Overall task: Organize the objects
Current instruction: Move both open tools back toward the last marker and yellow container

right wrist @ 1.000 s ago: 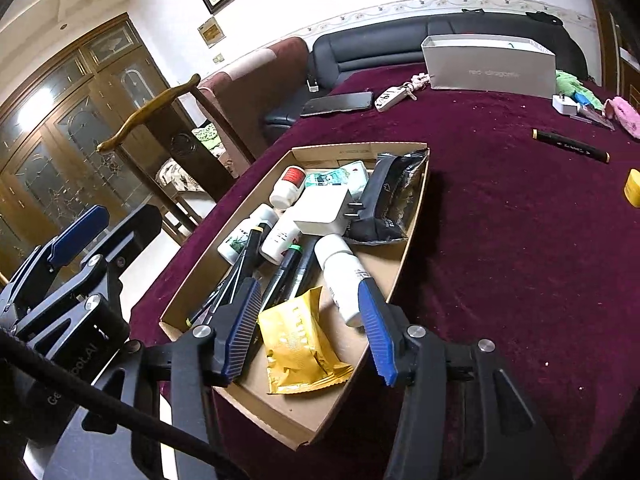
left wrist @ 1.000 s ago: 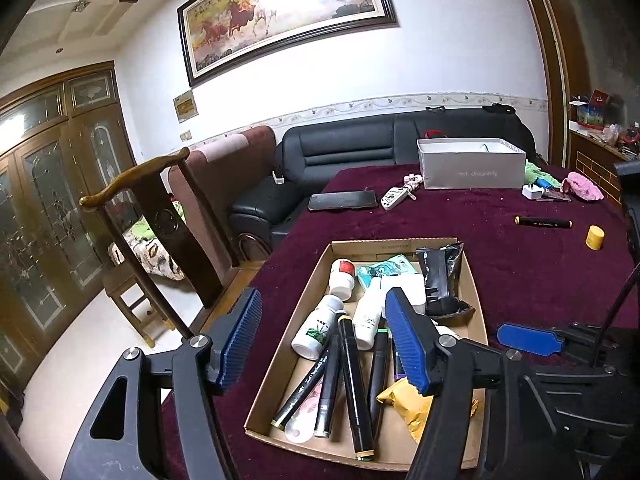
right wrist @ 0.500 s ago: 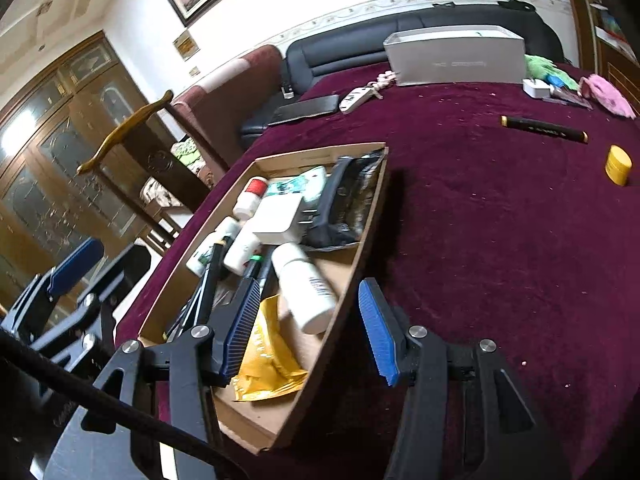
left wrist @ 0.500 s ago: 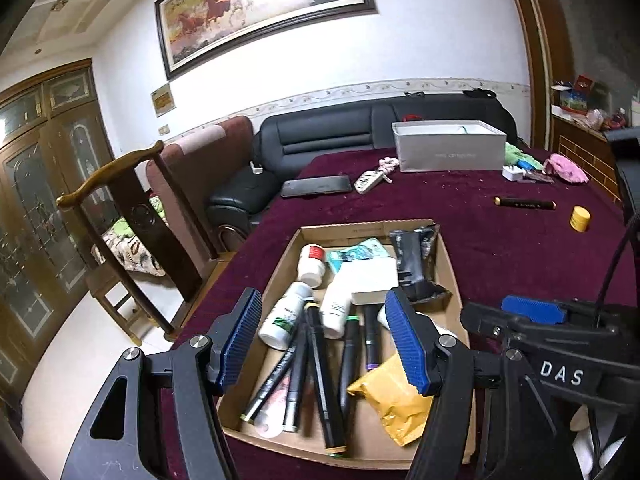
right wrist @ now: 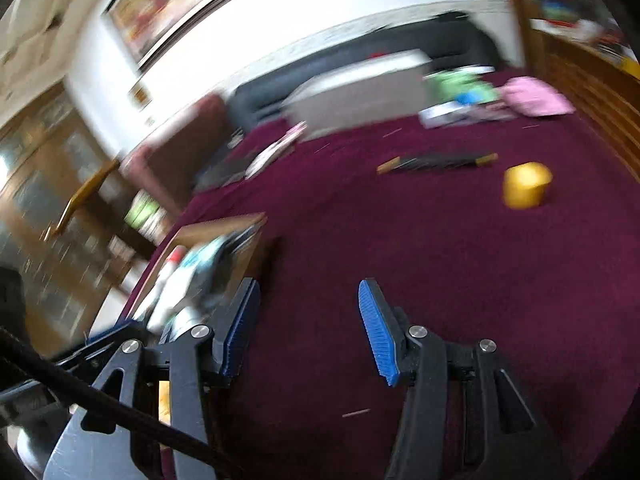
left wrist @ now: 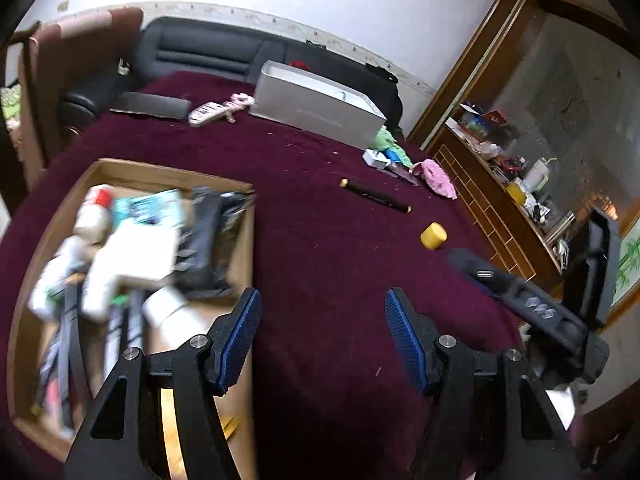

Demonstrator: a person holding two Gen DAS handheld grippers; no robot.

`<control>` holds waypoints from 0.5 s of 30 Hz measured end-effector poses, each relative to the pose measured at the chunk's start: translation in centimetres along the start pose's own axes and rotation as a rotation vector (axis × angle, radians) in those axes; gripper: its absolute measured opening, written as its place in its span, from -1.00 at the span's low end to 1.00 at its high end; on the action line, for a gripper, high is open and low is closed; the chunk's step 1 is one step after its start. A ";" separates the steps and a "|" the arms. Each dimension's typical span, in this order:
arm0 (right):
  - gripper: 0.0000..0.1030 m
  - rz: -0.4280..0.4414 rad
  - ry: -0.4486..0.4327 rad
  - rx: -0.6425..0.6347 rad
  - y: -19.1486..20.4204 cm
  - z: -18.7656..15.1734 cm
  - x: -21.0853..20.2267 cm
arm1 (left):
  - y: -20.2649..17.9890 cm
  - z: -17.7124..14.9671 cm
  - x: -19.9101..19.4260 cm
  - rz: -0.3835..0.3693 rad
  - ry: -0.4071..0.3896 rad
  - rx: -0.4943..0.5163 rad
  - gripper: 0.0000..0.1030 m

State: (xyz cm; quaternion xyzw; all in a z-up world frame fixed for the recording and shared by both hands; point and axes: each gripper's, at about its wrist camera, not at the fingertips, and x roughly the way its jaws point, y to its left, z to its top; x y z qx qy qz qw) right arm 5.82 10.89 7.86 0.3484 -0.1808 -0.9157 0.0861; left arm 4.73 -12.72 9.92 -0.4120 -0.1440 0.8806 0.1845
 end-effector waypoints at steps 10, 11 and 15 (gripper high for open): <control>0.13 -0.107 -0.077 0.277 -14.3 5.1 -1.0 | -4.7 7.0 11.1 -0.045 0.098 0.059 0.12; 0.13 -0.102 -0.077 0.301 -15.0 5.6 -0.6 | -5.7 7.4 12.1 -0.050 0.096 0.105 0.12; 0.13 -0.057 -0.062 0.403 -17.9 7.5 2.5 | -11.0 8.8 16.1 0.028 0.083 0.440 0.12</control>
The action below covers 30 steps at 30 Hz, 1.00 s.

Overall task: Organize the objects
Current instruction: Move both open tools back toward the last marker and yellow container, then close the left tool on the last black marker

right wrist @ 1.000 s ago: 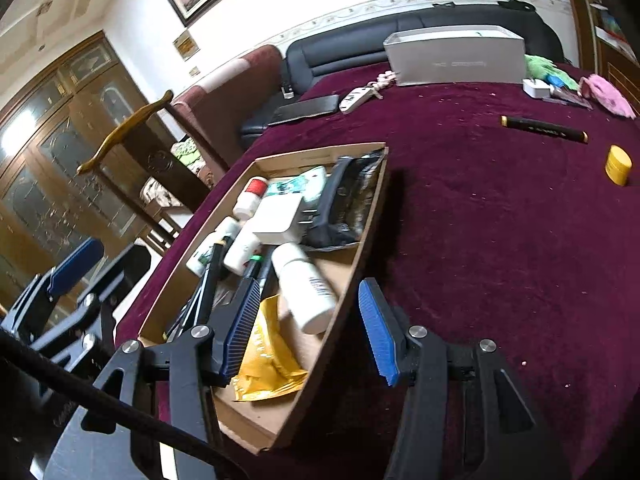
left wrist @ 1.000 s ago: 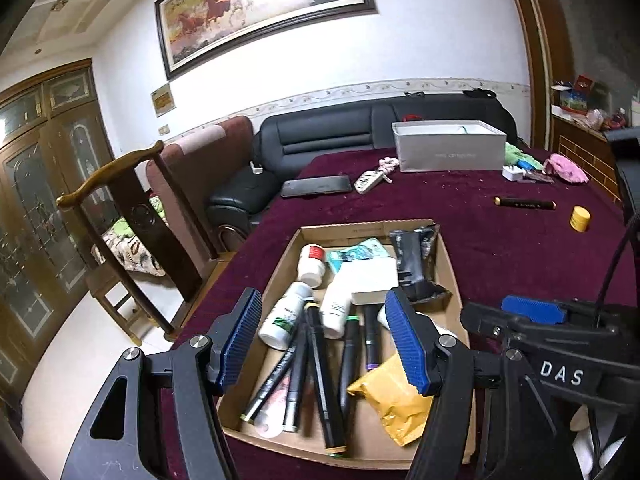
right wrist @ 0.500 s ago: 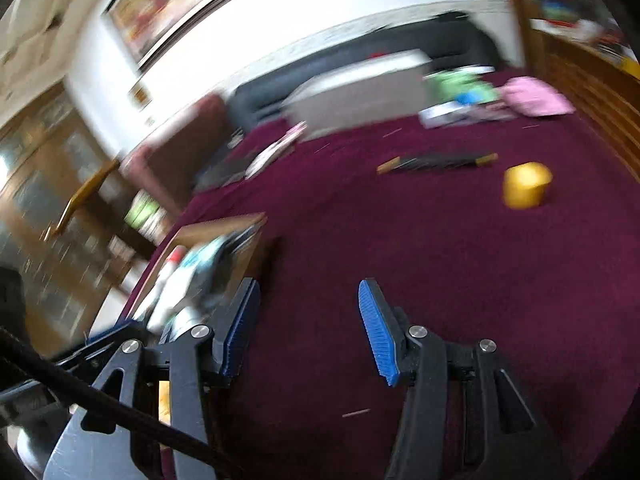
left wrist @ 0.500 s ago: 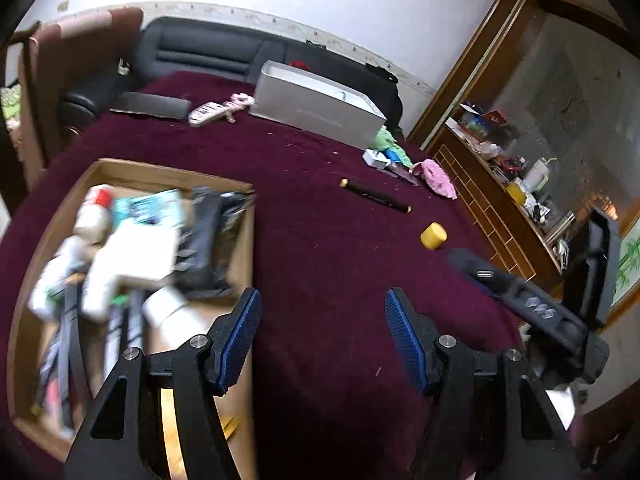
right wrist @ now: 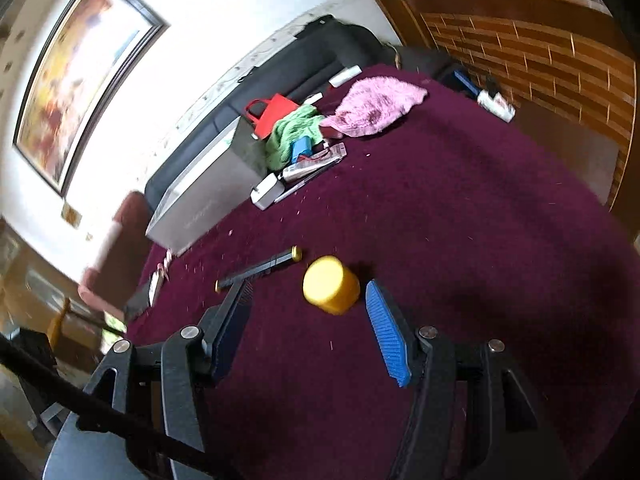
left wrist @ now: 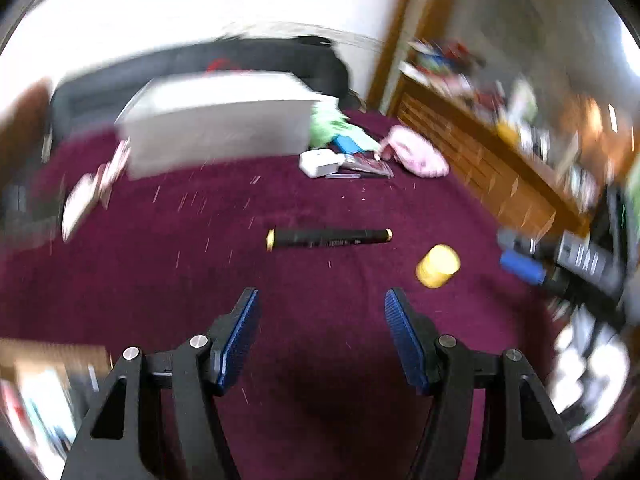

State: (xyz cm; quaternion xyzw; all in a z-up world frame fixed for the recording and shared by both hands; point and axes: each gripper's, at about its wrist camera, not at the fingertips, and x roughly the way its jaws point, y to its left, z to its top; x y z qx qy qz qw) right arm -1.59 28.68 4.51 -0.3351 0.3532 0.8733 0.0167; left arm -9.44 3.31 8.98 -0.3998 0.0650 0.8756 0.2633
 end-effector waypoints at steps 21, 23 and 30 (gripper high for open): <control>0.13 -0.017 0.055 0.025 -3.5 0.0 2.9 | -4.0 2.1 13.1 -0.086 0.285 0.374 -0.69; 0.13 -0.019 0.058 0.026 -3.5 0.0 3.1 | -4.9 1.3 12.5 -0.080 0.297 0.400 -0.77; 0.13 -0.018 0.045 0.001 -3.2 -0.1 3.3 | -6.4 0.8 12.6 0.060 0.205 0.420 -0.74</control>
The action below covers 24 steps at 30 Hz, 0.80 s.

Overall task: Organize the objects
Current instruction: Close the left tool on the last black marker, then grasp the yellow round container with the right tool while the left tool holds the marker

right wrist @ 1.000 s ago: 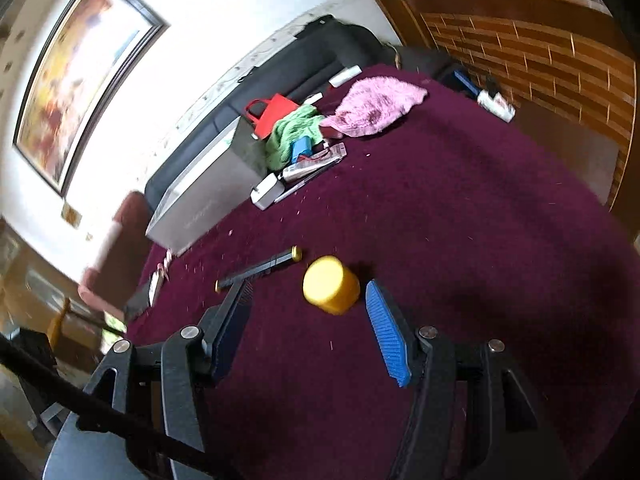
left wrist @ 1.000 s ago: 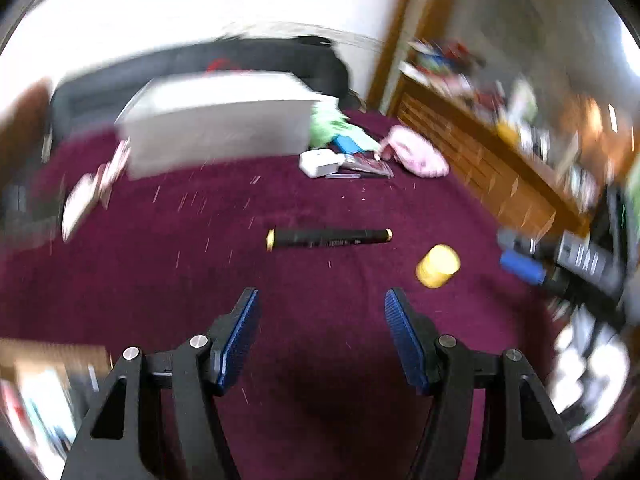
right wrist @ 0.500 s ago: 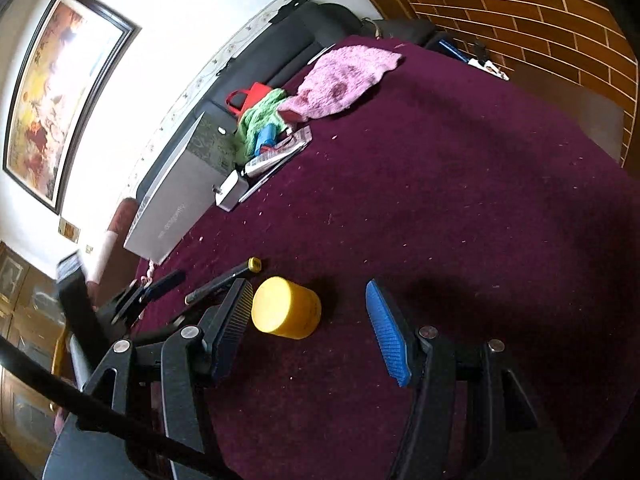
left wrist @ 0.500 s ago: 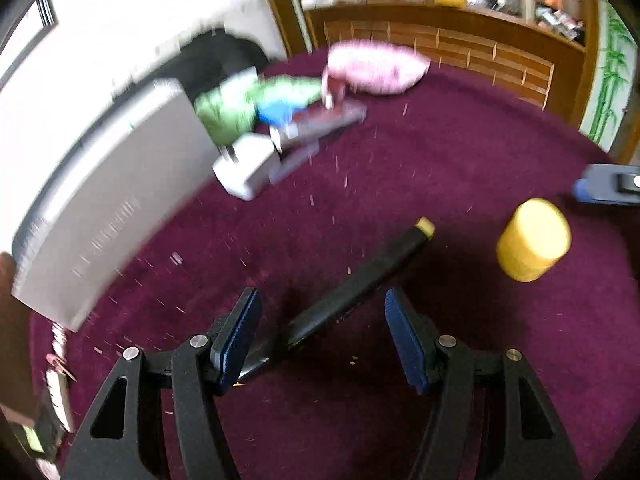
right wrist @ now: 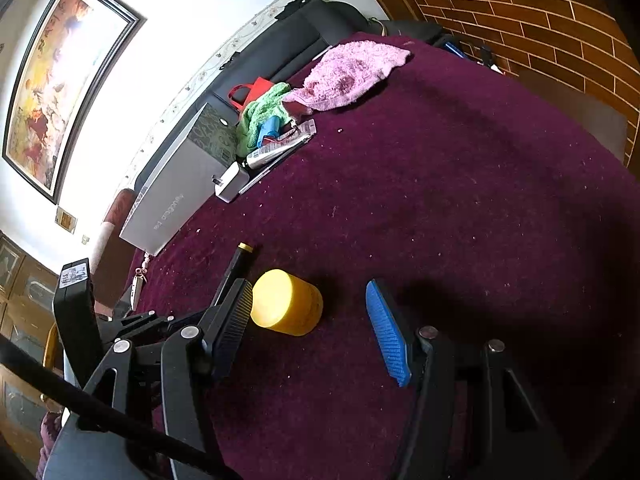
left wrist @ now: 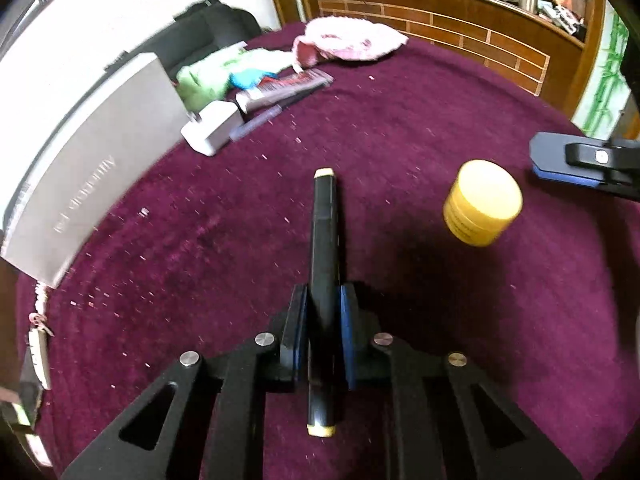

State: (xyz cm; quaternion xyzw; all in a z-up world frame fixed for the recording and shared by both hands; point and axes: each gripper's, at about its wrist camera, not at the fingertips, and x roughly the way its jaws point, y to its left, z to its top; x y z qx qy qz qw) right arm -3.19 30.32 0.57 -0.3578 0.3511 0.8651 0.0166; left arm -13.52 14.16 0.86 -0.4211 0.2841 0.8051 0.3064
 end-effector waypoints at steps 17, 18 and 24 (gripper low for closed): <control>0.17 -0.096 -0.009 -0.196 2.6 -1.6 2.1 | 1.7 -5.9 -7.7 -0.075 -0.147 -0.308 -0.79; 0.17 -0.099 -0.002 -0.208 2.8 -1.7 2.4 | 1.7 -6.9 -8.8 -0.087 -0.166 -0.331 -0.79; 0.28 -0.189 -0.007 -0.270 4.1 -1.6 2.9 | 1.9 -11.2 -13.8 -0.113 -0.262 -0.419 -0.79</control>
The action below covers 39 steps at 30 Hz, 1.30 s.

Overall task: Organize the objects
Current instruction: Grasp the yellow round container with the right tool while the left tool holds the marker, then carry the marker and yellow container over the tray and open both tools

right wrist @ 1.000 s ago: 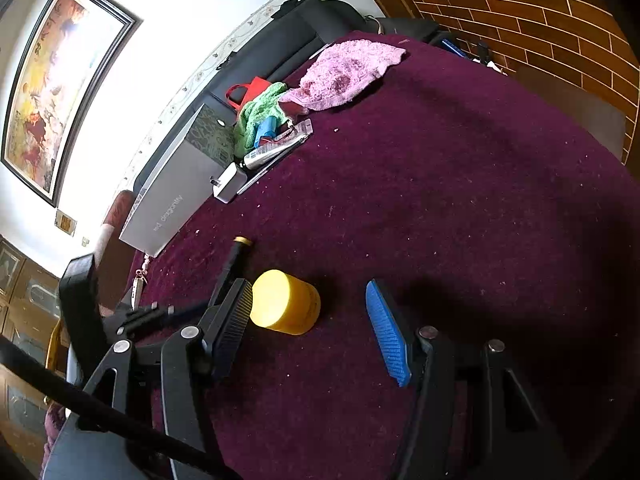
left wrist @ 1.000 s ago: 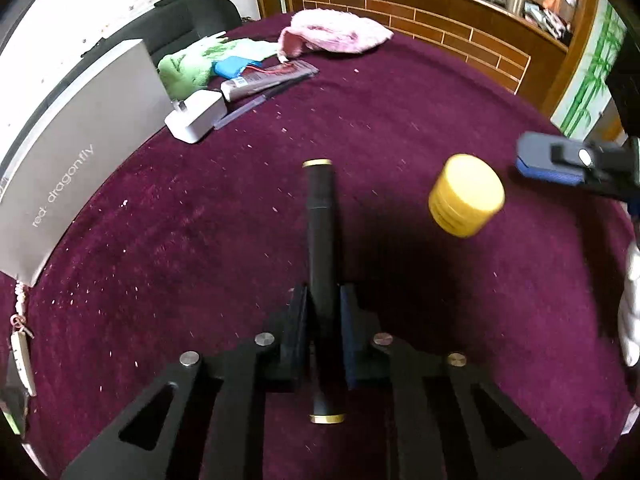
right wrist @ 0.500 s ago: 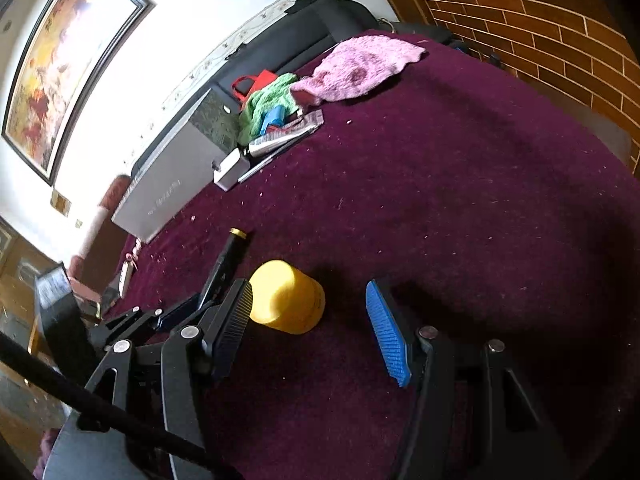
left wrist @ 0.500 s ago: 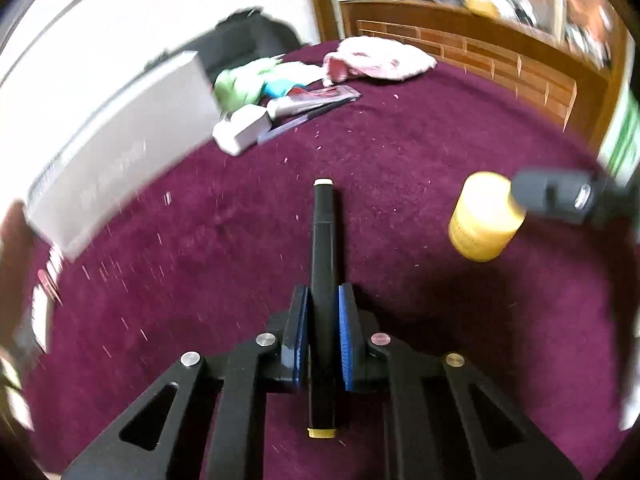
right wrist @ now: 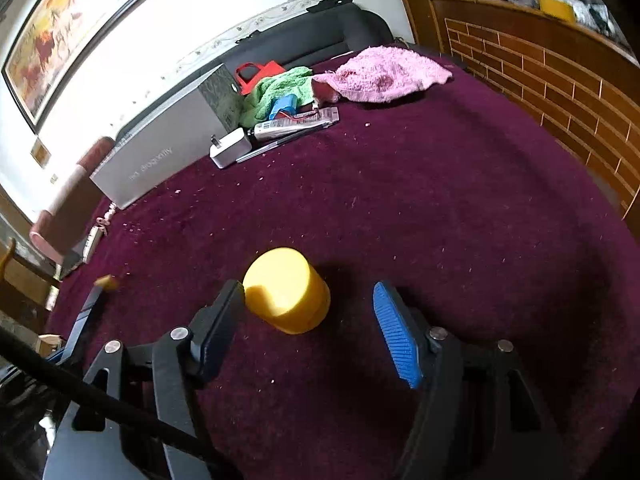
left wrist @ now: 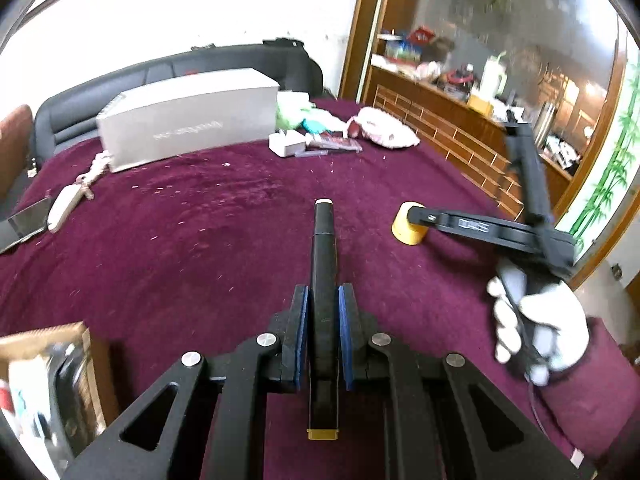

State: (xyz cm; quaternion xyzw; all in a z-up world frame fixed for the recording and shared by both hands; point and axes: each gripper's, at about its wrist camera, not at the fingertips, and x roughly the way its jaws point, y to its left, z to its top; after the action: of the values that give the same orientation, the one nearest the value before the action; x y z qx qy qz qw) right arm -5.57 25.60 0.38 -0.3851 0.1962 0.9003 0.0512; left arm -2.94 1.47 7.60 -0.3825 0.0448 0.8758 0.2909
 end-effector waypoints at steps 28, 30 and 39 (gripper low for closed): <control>-0.26 0.281 0.098 -0.172 14.7 -5.6 -8.1 | 13.4 -13.9 -18.9 0.247 -0.232 -0.395 -0.78; -0.25 0.355 0.145 -0.198 17.5 -7.5 -8.2 | 13.9 -14.7 -18.9 0.261 -0.235 -0.416 -0.78; -0.25 0.488 0.331 -0.308 27.7 -14.0 -5.5 | 16.2 -15.7 -16.8 0.244 -0.195 -0.479 -0.78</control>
State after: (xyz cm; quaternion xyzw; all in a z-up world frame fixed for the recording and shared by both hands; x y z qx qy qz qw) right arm 0.96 -5.03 4.18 -0.4712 0.1497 0.8302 -0.2575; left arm 7.40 -24.65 5.90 -0.3460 -0.1458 0.9226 0.0879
